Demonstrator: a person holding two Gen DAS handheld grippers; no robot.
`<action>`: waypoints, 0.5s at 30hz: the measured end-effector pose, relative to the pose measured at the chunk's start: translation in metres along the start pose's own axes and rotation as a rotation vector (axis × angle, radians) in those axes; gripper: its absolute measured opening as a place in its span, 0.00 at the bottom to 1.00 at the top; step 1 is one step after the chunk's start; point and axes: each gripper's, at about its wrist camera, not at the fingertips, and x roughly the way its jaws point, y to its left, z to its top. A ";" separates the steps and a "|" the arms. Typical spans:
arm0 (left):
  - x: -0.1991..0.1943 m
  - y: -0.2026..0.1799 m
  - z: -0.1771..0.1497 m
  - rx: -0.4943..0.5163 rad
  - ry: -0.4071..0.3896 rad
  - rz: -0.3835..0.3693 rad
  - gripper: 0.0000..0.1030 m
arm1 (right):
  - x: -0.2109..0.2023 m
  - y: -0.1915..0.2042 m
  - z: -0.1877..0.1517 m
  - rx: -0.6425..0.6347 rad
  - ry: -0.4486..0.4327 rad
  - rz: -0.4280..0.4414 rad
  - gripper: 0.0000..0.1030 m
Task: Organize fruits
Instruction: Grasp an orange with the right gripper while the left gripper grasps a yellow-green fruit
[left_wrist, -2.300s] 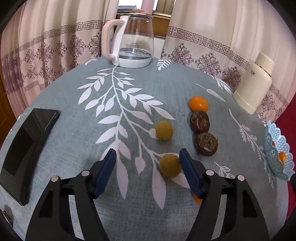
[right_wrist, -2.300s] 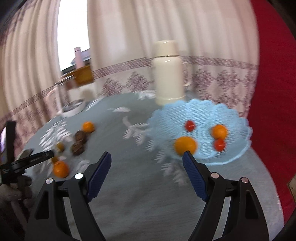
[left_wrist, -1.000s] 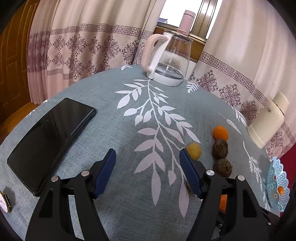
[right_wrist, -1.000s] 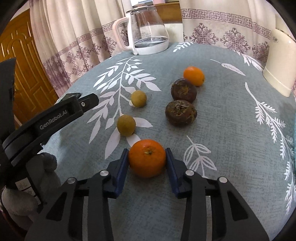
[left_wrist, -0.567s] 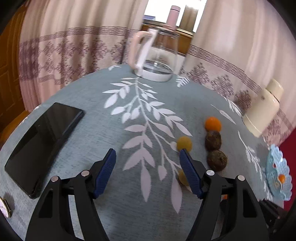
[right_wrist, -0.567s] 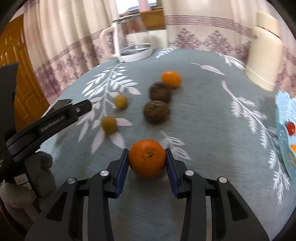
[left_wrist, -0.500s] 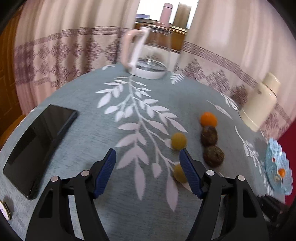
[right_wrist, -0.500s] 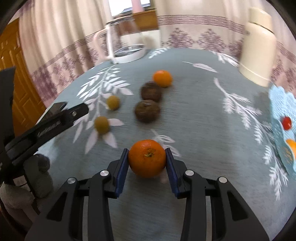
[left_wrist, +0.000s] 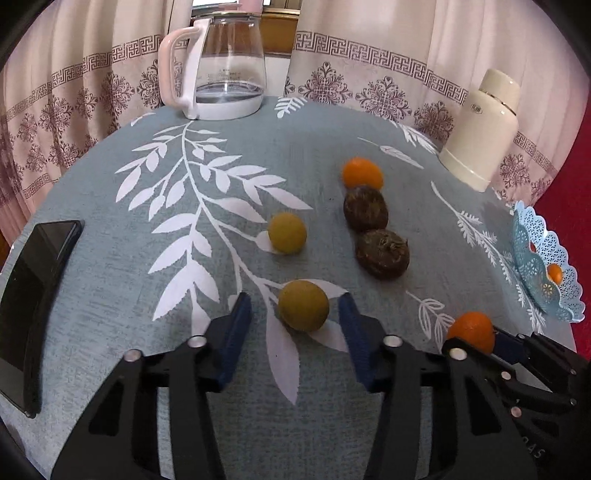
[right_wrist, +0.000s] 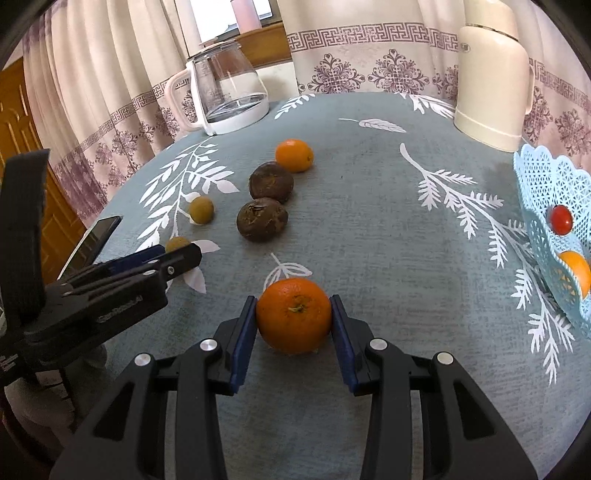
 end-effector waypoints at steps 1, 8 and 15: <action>0.000 0.000 0.000 0.004 -0.002 -0.003 0.43 | 0.000 0.000 0.000 0.001 -0.001 0.002 0.38; -0.001 -0.002 -0.002 0.016 -0.005 -0.015 0.27 | -0.001 0.001 -0.002 0.001 -0.007 0.006 0.38; -0.009 -0.004 -0.002 0.022 -0.048 -0.028 0.27 | -0.001 -0.004 -0.001 0.018 -0.013 0.010 0.38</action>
